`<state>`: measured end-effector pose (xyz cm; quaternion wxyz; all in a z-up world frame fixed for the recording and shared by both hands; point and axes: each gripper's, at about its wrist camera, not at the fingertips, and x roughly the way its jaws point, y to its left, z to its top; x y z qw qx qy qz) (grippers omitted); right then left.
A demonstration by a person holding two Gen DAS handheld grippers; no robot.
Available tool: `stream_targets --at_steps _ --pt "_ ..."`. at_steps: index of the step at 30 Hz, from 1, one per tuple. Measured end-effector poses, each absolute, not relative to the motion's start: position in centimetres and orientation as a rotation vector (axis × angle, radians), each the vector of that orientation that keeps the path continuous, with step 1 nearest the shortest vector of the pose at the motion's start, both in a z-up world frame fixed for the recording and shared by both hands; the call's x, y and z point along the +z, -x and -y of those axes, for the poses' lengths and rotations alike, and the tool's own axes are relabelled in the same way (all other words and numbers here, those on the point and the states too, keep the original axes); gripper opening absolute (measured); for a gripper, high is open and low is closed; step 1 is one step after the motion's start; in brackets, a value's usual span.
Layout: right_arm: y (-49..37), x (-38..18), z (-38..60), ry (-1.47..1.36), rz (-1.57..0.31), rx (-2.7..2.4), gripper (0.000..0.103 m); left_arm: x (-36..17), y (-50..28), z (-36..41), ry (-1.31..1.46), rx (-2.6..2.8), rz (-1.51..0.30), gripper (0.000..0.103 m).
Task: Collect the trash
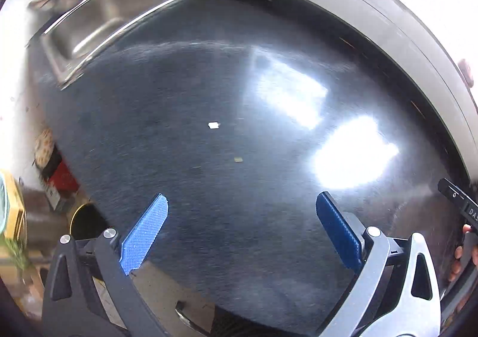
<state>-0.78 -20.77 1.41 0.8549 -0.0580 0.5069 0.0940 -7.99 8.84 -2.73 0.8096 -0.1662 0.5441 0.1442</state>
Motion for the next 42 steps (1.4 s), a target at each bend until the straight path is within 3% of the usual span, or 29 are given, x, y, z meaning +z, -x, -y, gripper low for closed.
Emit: stream_targets --at_steps 9,17,42 --pt "5.5 0.4 32.0 -0.138 -1.110 -0.071 0.096 -4.2 0.8 6.3 0.091 -0.022 -1.227 0.097" --pt "9.1 -0.1 35.2 -0.163 -1.113 -0.122 0.096 -5.2 0.3 12.9 -0.020 -0.131 -1.254 0.097" --pt "7.2 -3.0 33.7 -0.125 -1.203 -0.122 0.096 -8.2 -0.2 12.7 -0.009 -0.117 -1.341 0.097"
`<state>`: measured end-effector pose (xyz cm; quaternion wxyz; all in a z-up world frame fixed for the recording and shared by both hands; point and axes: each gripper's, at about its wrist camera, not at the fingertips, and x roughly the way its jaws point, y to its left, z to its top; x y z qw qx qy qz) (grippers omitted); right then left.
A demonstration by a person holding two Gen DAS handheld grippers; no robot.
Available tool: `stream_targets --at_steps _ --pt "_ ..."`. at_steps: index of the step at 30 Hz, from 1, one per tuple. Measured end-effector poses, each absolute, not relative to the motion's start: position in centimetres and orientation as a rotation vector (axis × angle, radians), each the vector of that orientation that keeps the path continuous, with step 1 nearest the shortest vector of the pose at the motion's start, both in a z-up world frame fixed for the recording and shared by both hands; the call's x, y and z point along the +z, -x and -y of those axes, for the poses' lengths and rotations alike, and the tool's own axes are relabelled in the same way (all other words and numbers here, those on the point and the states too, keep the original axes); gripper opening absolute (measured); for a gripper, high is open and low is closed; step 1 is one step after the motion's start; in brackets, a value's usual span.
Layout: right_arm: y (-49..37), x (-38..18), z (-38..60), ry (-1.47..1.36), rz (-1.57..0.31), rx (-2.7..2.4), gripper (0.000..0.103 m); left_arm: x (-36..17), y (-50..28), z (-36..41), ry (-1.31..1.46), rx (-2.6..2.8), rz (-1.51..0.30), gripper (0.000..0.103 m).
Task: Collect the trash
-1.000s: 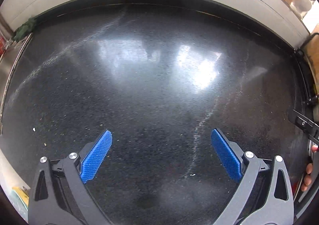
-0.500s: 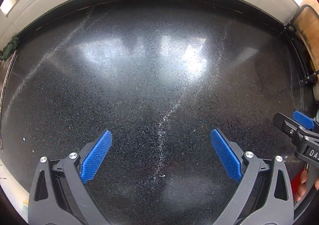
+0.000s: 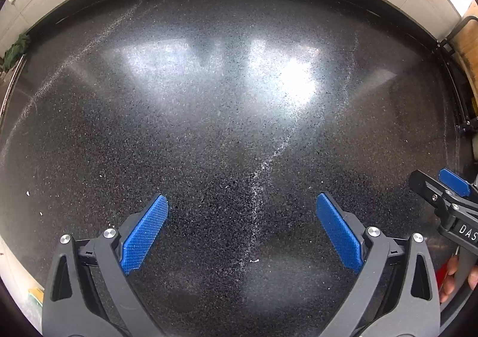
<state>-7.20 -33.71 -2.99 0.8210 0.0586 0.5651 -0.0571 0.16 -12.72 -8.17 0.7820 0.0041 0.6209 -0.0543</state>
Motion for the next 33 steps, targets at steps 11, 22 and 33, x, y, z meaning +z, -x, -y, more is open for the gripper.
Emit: stream_targets --at_steps 11,22,33 --pt "5.6 -4.4 34.8 -0.142 -1.217 -0.143 0.096 -10.1 -2.2 13.0 -0.027 -0.103 -1.359 0.097" --pt "5.1 -5.5 35.5 -0.159 -1.241 -0.157 0.096 -12.0 -3.5 13.7 -0.091 -0.097 -1.354 0.097" --pt "4.7 -6.1 36.7 -0.174 -1.244 -0.174 0.096 -12.3 -4.6 14.1 -0.075 -0.072 -1.377 0.097"
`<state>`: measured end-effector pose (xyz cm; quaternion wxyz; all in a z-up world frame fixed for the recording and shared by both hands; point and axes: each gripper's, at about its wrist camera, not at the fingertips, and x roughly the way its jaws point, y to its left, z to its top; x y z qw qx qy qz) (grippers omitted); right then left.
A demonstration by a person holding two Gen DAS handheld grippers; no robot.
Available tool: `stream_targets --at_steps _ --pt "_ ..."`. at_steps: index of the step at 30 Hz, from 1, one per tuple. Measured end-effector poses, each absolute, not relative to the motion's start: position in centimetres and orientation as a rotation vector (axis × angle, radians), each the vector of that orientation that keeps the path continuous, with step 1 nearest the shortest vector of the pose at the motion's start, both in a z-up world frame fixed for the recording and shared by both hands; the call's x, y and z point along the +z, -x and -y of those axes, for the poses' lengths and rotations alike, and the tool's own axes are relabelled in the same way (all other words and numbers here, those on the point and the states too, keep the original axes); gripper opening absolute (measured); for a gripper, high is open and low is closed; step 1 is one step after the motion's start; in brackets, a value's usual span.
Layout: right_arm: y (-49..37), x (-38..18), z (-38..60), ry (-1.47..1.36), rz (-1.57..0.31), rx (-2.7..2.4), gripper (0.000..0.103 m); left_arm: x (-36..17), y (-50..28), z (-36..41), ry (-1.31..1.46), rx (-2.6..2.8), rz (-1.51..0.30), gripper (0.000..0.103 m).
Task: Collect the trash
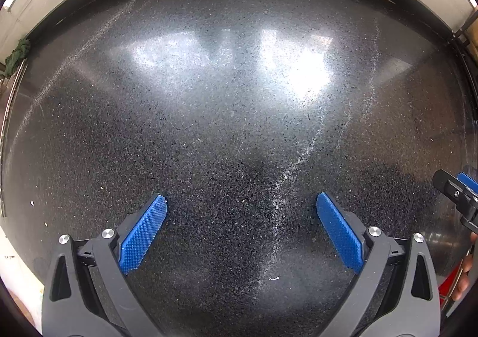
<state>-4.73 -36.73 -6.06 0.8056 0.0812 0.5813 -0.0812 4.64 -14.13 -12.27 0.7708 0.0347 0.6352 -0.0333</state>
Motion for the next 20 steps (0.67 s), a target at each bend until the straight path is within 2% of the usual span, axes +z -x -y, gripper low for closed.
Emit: stream_targets --at_steps 20 --pt "5.8 -6.4 37.0 -0.184 -1.251 -0.177 0.096 -12.3 -3.9 12.7 -0.074 -0.073 -1.384 0.097"
